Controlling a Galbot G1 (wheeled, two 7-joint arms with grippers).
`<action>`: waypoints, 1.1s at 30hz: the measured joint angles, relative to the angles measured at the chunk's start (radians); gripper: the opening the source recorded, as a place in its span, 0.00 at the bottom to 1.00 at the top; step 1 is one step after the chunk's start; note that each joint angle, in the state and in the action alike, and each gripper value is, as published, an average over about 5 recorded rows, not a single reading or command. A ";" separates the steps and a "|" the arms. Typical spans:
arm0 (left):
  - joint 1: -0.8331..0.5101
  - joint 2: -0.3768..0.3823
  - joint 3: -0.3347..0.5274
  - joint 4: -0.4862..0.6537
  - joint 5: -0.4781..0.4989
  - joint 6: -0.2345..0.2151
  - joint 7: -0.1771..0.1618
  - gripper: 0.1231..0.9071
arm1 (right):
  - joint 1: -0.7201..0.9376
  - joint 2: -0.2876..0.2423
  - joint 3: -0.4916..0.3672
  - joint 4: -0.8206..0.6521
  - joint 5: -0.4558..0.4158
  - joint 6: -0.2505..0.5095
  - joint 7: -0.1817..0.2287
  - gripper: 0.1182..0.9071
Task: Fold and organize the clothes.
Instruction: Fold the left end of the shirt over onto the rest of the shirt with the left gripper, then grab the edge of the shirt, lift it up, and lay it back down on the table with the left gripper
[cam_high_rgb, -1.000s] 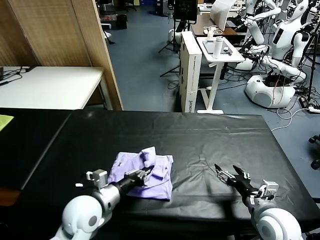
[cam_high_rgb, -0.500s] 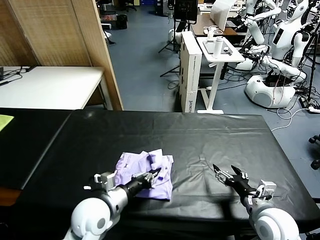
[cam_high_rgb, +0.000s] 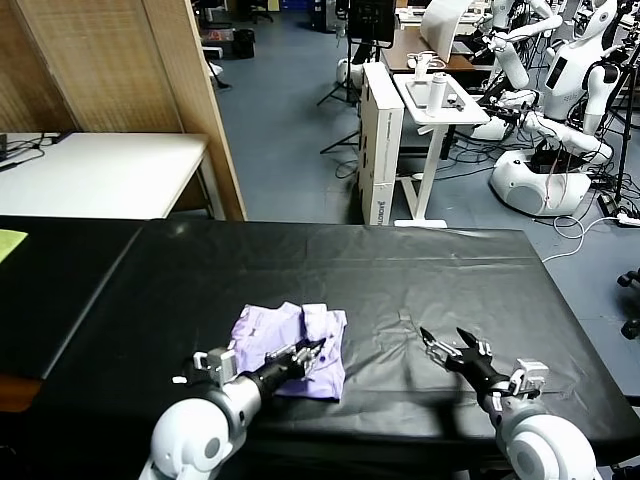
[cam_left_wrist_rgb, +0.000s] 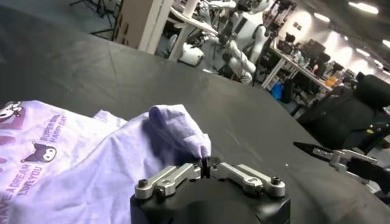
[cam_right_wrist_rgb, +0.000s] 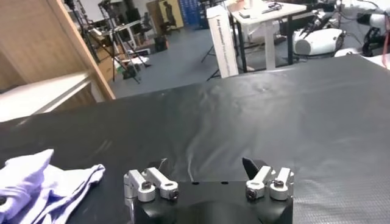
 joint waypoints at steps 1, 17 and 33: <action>0.005 -0.003 -0.003 -0.009 -0.001 0.000 0.000 0.61 | 0.005 -0.005 -0.009 0.002 0.000 0.000 -0.006 1.00; 0.076 0.026 -0.144 -0.123 0.031 0.000 -0.033 1.00 | 0.248 -0.047 -0.366 -0.085 -0.106 0.009 0.000 1.00; 0.083 0.030 -0.182 -0.091 0.074 -0.064 -0.007 1.00 | 0.318 -0.013 -0.455 -0.203 -0.149 0.024 0.003 1.00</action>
